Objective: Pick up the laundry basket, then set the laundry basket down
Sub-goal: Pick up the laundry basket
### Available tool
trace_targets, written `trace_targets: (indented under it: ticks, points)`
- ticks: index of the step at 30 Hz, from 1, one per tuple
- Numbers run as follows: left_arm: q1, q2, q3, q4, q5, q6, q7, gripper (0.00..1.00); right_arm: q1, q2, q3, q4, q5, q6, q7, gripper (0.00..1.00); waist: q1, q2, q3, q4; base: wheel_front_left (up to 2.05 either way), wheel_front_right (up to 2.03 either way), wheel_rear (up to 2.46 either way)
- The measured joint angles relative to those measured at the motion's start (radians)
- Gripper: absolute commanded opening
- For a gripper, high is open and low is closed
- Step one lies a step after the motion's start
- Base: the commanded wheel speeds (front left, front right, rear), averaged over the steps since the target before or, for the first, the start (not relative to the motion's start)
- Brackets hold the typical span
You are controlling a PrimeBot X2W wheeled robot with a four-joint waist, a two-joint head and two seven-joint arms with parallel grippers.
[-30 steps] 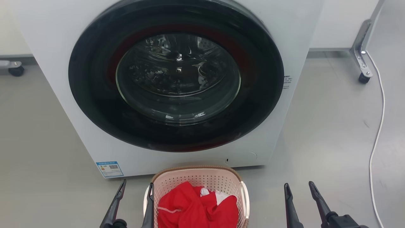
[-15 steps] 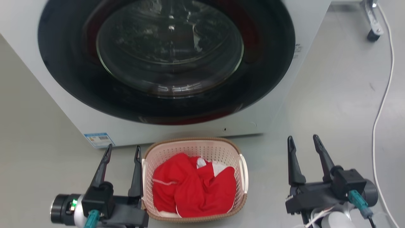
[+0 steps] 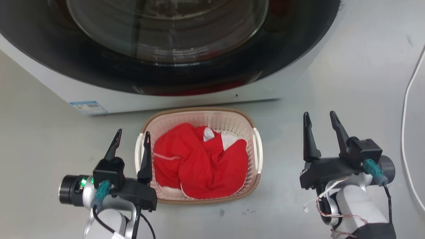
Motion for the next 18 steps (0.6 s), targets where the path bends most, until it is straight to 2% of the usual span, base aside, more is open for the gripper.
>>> trace_targets:
  ticks: [4, 18]
  points:
    - [-0.047, -0.007, 0.001, 0.059, -0.015, -0.017, 0.012, 1.00, -0.049, 0.000, 0.007, 0.055, 0.008, 0.000, 0.002, 1.00, 0.0000, 0.0000, 0.060, 0.003, 0.00, 0.00, 0.00]
    - [-0.191, -0.018, 0.025, 0.216, -0.035, -0.025, 0.034, 1.00, -0.172, -0.002, 0.075, 0.173, 0.061, 0.001, 0.007, 1.00, -0.0001, 0.0000, 0.270, 0.018, 0.00, 0.00, 0.00]
